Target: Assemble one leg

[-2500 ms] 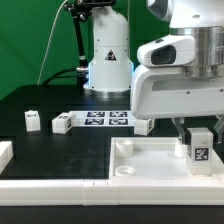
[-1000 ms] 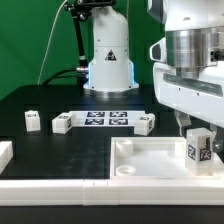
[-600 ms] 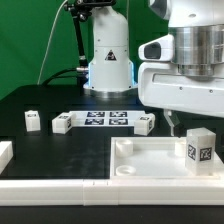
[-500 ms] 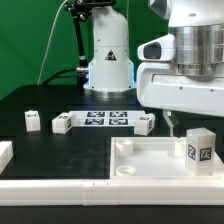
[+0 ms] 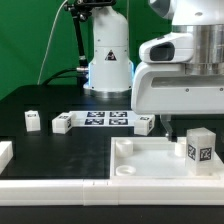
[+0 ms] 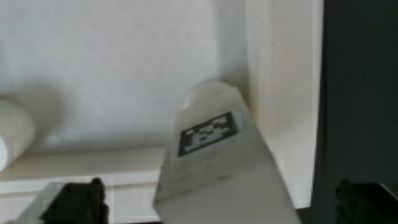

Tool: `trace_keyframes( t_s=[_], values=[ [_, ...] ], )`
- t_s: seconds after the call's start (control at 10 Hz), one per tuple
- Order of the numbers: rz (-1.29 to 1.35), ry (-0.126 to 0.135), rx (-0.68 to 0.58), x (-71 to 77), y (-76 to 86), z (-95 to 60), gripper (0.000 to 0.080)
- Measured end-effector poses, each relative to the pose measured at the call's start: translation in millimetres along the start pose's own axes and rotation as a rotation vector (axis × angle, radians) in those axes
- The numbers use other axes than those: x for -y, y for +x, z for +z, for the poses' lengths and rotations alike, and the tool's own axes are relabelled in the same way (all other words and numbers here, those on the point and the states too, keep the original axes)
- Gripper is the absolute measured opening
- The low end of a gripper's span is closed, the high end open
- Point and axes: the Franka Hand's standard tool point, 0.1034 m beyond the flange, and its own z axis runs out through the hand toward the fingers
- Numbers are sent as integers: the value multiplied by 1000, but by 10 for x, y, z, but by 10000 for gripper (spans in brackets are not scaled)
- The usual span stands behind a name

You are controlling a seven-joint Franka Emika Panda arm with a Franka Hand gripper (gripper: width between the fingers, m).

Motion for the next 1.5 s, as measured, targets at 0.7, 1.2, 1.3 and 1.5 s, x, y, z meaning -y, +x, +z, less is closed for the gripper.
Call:
trace_keyframes(
  t_s=[0.7,1.2,1.3,1.5],
  values=[
    [-103,-3,0,-37,3,3,291],
    [371,18,3,-3,-15,6,291],
    [518,28,8,12,-18,6,291],
    [755,36,6,34,-16,9,292]
  ],
)
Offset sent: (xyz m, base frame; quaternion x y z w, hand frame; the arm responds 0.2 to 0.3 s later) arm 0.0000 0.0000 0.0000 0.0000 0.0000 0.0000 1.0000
